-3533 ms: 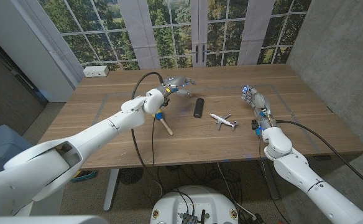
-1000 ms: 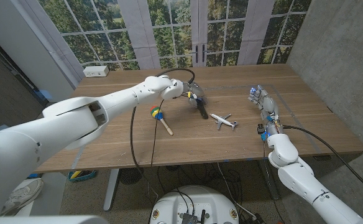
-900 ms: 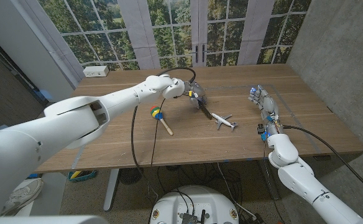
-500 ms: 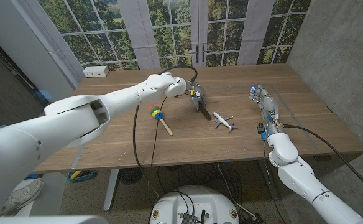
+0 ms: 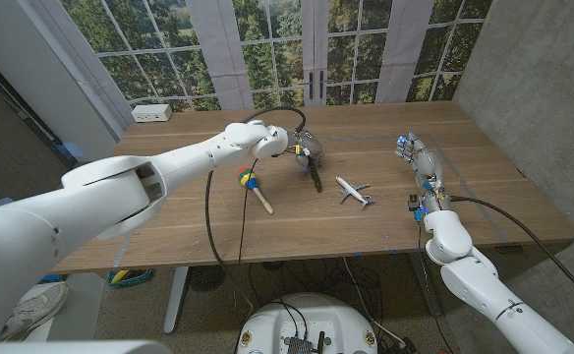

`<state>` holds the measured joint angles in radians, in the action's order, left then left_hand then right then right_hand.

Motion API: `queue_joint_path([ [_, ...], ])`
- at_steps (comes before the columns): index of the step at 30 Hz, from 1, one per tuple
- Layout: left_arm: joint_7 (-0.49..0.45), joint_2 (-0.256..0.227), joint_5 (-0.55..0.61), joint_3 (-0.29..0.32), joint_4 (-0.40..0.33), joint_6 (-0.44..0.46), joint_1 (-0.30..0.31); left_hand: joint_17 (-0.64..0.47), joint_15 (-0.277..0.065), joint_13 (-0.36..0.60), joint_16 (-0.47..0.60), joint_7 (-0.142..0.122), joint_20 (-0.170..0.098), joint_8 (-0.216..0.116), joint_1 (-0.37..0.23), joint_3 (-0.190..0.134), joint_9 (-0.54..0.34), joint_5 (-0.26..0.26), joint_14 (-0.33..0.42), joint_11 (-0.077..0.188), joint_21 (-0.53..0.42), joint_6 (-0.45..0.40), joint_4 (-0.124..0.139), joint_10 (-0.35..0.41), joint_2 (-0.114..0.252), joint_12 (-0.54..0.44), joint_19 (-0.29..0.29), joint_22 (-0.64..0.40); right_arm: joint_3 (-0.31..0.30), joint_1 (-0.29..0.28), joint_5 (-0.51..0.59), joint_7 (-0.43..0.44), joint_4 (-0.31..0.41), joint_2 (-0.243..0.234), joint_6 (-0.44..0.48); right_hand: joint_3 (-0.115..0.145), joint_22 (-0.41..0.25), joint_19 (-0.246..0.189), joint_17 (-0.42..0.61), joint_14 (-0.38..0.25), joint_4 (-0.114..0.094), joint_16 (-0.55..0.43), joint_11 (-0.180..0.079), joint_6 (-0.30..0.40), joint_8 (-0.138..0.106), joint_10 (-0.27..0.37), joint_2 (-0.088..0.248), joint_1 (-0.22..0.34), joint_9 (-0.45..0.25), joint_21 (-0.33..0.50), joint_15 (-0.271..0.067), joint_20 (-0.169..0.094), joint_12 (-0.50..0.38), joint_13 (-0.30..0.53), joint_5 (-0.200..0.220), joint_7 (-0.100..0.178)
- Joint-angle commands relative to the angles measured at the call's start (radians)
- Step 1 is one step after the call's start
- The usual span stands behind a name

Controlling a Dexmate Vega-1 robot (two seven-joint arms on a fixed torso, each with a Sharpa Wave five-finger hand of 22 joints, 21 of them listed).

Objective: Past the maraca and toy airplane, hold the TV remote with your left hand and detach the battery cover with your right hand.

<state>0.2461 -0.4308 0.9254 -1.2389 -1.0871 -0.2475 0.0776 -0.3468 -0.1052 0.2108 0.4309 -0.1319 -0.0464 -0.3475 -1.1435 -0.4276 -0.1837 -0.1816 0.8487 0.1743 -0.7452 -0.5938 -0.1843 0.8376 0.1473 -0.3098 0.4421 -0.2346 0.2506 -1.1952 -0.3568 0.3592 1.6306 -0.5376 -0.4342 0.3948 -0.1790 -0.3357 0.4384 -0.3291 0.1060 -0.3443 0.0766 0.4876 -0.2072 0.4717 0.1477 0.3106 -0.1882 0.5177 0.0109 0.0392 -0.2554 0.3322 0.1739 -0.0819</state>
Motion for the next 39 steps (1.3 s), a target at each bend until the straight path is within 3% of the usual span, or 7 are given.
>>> queue_joint_path([
  [1, -0.206, -0.048, -0.086, 0.087, -0.015, -0.058, 0.068, -0.019, -0.139, 0.103, 0.022, 0.075, -0.117, -0.018, -0.024, 0.023, -0.049, -0.01, 0.043, 0.036, -0.049, -0.415, -0.003, 0.269, -0.04, -0.102, 0.032, -0.009, -0.002, -0.009, 0.023, 0.018, 0.024, -0.004, 0.022, -0.004, -0.004, -0.008, 0.004, -0.007, 0.0, -0.005, -0.002, 0.012, -0.003, 0.007, -0.001, -0.001, -0.003, -0.002, -0.004, 0.001, -0.006, 0.003, 0.002, 0.001],
  [5, -0.31, -0.065, -0.14, 0.147, -0.026, -0.051, 0.118, -0.012, -0.139, 0.08, 0.024, 0.089, -0.12, -0.017, -0.034, 0.041, -0.036, -0.025, 0.074, 0.03, -0.087, -0.462, -0.001, 0.31, -0.064, -0.1, 0.054, -0.013, -0.001, -0.013, 0.036, 0.031, 0.04, -0.009, 0.043, -0.002, -0.003, -0.007, 0.004, -0.005, 0.003, -0.004, -0.007, 0.012, -0.003, 0.007, 0.001, 0.003, -0.003, -0.003, -0.006, -0.001, -0.006, 0.003, 0.003, 0.002],
  [12, -0.405, -0.087, -0.193, 0.233, -0.106, 0.066, 0.217, -0.008, -0.139, 0.077, 0.028, 0.096, -0.122, -0.01, -0.045, 0.052, -0.028, -0.037, 0.102, 0.03, -0.114, -0.487, -0.002, 0.335, -0.086, -0.106, 0.069, -0.015, 0.003, -0.014, 0.053, 0.047, 0.062, -0.012, 0.075, 0.013, -0.003, -0.006, 0.003, -0.005, 0.024, -0.003, -0.012, 0.013, -0.002, 0.007, 0.008, 0.031, -0.002, -0.007, -0.013, -0.007, -0.005, 0.005, 0.011, 0.006],
  [27, -0.499, -0.109, -0.275, 0.337, -0.203, 0.164, 0.319, 0.0, -0.139, 0.082, 0.025, 0.101, -0.121, 0.001, -0.06, 0.061, -0.022, -0.065, 0.129, 0.03, -0.146, -0.516, 0.0, 0.359, -0.108, -0.114, 0.078, -0.013, 0.02, -0.004, 0.119, 0.092, 0.106, -0.022, 0.145, 0.034, -0.003, -0.009, 0.0, -0.003, 0.053, -0.001, -0.024, 0.015, -0.001, 0.012, 0.009, 0.079, -0.002, -0.011, -0.026, -0.016, -0.005, 0.009, 0.018, 0.019],
  [39, -0.582, -0.1, -0.338, 0.385, -0.211, 0.174, 0.363, 0.001, -0.139, 0.086, 0.023, 0.107, -0.122, 0.016, -0.067, 0.066, -0.021, -0.084, 0.141, 0.029, -0.165, -0.522, 0.004, 0.36, -0.114, -0.114, 0.075, -0.012, 0.045, 0.011, 0.196, 0.119, 0.156, -0.047, 0.227, 0.045, -0.003, 0.0, -0.003, 0.005, 0.071, 0.004, -0.041, -0.002, 0.005, -0.013, -0.005, 0.12, -0.002, -0.019, -0.029, -0.006, 0.007, 0.011, 0.022, 0.03],
])
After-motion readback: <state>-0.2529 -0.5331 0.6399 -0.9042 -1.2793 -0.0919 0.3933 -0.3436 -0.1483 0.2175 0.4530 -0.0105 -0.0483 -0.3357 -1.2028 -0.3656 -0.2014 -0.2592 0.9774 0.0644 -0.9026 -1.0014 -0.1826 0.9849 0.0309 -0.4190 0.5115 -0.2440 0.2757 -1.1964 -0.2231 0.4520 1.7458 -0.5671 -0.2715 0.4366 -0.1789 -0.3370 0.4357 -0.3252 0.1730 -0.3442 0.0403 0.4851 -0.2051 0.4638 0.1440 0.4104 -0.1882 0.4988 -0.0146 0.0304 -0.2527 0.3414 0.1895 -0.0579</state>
